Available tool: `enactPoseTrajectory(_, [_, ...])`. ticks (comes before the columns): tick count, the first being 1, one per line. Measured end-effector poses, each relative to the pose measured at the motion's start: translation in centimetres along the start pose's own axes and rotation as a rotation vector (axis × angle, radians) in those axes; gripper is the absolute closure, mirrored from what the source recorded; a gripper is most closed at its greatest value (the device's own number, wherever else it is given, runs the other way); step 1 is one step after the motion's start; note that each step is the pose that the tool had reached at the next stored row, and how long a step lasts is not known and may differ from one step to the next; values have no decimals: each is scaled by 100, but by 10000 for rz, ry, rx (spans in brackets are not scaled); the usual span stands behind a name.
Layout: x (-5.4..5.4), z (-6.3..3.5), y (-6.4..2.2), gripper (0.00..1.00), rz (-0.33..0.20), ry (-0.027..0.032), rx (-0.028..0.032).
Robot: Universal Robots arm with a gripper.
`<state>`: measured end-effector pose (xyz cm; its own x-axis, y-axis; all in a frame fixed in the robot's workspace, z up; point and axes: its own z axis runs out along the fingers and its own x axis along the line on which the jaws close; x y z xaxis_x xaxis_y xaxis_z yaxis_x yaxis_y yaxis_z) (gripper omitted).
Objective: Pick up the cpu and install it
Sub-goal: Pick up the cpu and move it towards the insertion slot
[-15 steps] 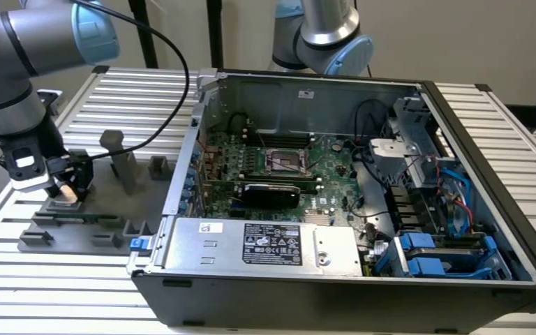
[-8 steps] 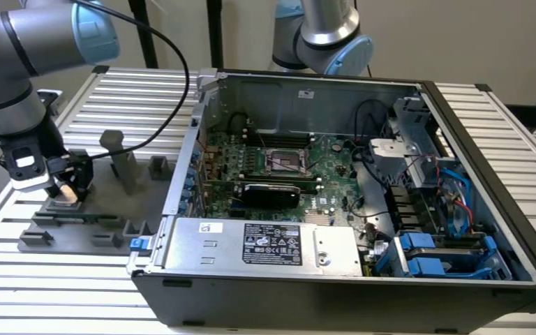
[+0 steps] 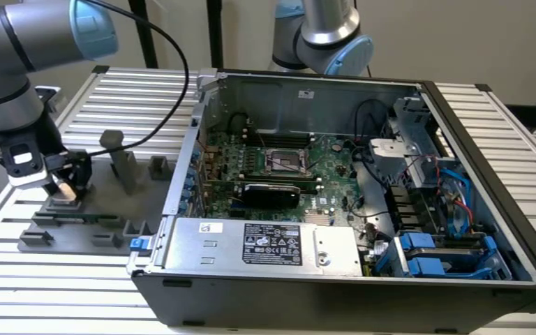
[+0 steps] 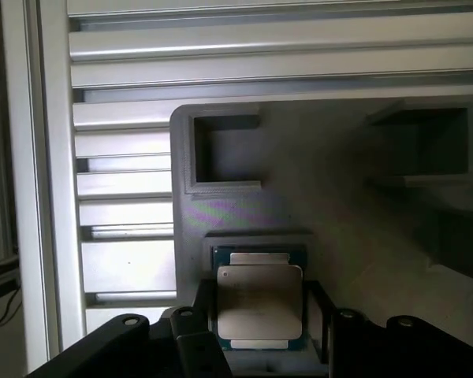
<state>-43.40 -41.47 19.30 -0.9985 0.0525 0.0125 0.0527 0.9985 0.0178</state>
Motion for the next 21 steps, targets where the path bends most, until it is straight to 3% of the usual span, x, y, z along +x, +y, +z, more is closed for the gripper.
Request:
enactPoseTrajectory(5, [2,-155,3,45,-3,1,0])
enactPoseTrajectory(21, [-42,-882,18,45,-4,1,0])
